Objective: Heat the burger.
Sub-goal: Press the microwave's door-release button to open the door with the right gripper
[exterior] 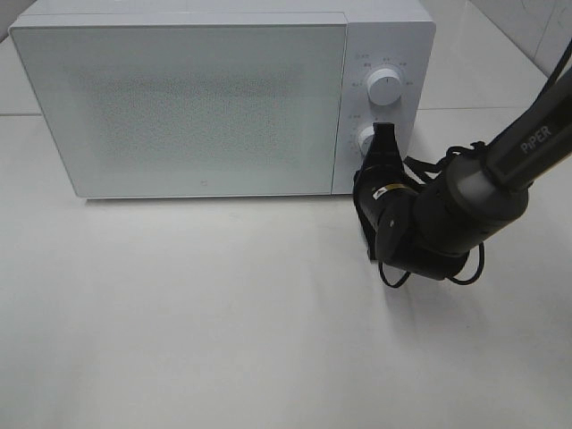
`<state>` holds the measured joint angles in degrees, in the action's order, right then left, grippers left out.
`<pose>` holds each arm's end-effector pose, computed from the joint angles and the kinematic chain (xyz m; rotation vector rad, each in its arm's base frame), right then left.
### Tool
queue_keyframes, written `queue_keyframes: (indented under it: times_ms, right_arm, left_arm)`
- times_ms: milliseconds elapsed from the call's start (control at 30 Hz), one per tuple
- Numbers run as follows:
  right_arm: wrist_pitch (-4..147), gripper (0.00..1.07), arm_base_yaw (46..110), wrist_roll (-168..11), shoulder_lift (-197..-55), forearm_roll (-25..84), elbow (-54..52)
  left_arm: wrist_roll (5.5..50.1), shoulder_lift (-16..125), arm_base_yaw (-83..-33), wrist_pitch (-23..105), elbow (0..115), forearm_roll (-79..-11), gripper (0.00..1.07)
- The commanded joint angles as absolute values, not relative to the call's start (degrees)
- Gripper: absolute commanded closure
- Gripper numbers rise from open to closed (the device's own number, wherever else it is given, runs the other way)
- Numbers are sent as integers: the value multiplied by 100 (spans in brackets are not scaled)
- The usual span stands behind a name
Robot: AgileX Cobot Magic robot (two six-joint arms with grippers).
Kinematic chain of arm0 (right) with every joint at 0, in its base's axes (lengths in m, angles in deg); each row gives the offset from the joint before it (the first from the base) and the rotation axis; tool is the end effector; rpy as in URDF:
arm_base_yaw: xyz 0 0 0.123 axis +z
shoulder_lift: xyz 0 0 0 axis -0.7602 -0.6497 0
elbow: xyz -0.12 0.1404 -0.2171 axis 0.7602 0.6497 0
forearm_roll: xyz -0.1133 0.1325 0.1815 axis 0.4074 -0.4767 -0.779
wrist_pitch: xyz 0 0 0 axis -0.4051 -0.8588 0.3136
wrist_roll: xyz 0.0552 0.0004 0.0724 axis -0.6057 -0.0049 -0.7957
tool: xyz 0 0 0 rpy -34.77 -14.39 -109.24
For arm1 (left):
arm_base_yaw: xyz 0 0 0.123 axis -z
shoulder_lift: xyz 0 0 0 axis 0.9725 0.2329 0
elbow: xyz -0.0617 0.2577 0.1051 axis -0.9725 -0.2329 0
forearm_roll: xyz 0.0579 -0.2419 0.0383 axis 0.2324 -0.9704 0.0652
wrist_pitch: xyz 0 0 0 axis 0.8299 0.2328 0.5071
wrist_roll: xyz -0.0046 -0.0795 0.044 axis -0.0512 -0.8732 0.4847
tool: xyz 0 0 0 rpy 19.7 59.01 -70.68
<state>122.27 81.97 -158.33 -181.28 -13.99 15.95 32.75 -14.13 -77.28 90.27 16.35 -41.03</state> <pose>0.3408 0.1561 0.0811 1.5063 1.3764 0.9984 -0.0067 -0.0145 0.2803 0.1497 2.0104 -0.1128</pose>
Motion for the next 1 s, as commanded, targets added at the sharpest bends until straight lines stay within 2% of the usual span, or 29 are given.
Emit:
queue_keyframes:
  times_ms: [33, 467, 1000]
  right_arm:
    - [12869, 107, 8059, -15627, -18151, -1313, 1314]
    - [13654, 107, 7899, -15621, -18380, -1170, 804]
    - [13585, 107, 7905, -15667, -18346, -1084, 810]
  left_arm:
    - [3252, -1522, -7745, 8958, 1618, -4108, 7]
    - [3252, -1522, -7745, 8958, 1618, -4108, 7]
    - [3252, -1522, -7745, 8958, 1618, -4108, 7]
